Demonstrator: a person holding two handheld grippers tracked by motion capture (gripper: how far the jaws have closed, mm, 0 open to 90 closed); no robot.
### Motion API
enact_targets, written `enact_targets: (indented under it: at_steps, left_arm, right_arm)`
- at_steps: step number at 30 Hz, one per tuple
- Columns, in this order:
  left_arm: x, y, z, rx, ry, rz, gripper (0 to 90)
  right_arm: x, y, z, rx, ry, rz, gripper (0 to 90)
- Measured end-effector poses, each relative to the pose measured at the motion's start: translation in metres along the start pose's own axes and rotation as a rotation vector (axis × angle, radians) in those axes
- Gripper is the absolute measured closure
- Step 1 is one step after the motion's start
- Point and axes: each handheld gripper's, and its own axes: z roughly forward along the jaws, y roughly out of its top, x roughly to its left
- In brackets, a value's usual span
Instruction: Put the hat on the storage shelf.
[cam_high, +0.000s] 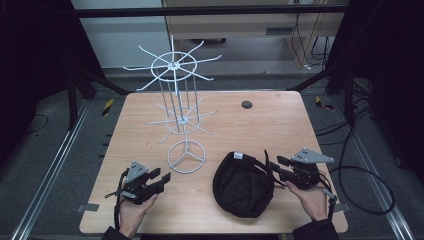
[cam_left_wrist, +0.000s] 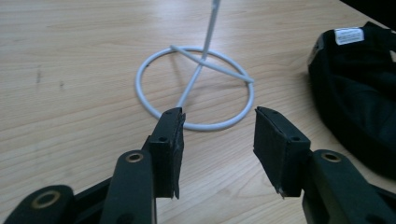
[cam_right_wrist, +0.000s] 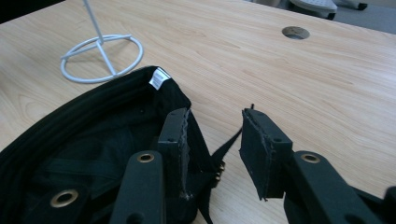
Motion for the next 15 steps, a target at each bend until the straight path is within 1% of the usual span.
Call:
enact_targets:
  at_steps: [2, 11, 12, 15]
  left_arm:
    - [-0.006, 0.001, 0.003, 0.001, -0.013, 0.009, 53.0]
    - [-0.033, 0.005, 0.017, 0.015, -0.066, 0.049, 53.2]
    - [-0.037, 0.005, 0.019, 0.018, -0.071, 0.053, 53.2]
    - [-0.048, 0.006, 0.025, 0.025, -0.065, 0.087, 52.4]
  right_arm:
    - [0.001, 0.002, 0.002, 0.003, 0.011, -0.013, 61.9]
    - [0.005, 0.012, 0.011, 0.003, 0.049, -0.02, 62.8]
    - [0.005, 0.012, 0.013, 0.006, 0.052, -0.021, 62.9]
    - [0.006, 0.014, 0.018, 0.014, 0.06, -0.025, 63.4]
